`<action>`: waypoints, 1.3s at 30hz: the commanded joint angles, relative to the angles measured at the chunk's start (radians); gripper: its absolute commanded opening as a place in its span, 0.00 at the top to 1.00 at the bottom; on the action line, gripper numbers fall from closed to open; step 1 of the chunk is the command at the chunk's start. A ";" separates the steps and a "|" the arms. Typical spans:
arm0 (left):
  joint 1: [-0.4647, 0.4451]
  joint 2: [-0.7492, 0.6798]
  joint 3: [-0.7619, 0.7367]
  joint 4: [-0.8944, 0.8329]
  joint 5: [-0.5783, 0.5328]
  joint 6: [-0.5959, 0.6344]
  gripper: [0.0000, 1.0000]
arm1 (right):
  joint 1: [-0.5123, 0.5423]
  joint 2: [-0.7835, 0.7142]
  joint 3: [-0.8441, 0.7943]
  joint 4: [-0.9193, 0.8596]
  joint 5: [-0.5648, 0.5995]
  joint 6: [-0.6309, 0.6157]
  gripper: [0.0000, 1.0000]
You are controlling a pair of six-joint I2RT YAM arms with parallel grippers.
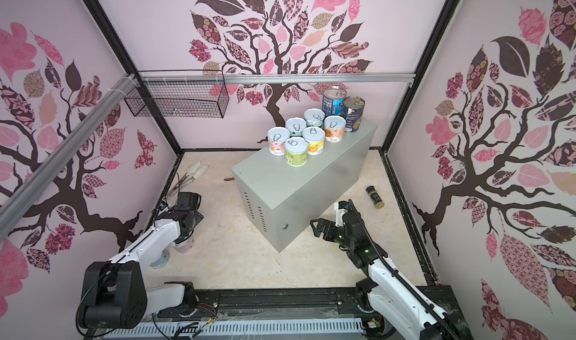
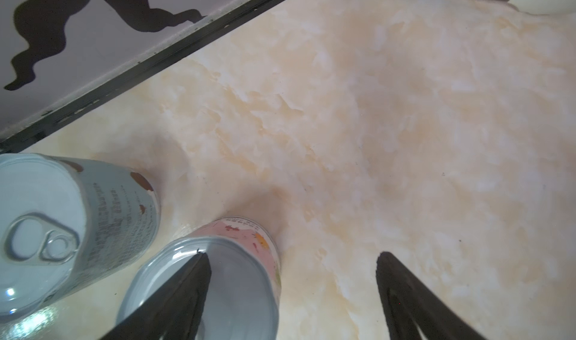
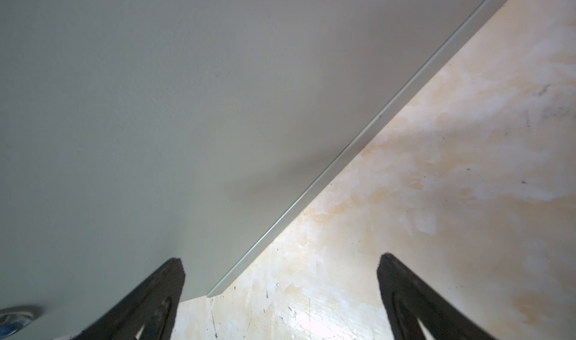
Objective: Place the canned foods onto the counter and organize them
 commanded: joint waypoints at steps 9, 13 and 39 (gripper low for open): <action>-0.156 0.033 -0.017 0.009 0.119 -0.067 0.16 | 0.007 0.000 -0.012 0.023 -0.006 -0.012 0.00; -0.194 0.052 -0.002 0.024 0.136 -0.073 0.19 | 0.007 0.001 -0.012 0.026 -0.007 -0.012 0.00; -0.159 0.000 0.236 -0.174 0.010 0.056 0.02 | 0.008 -0.006 -0.022 0.032 -0.009 -0.010 0.00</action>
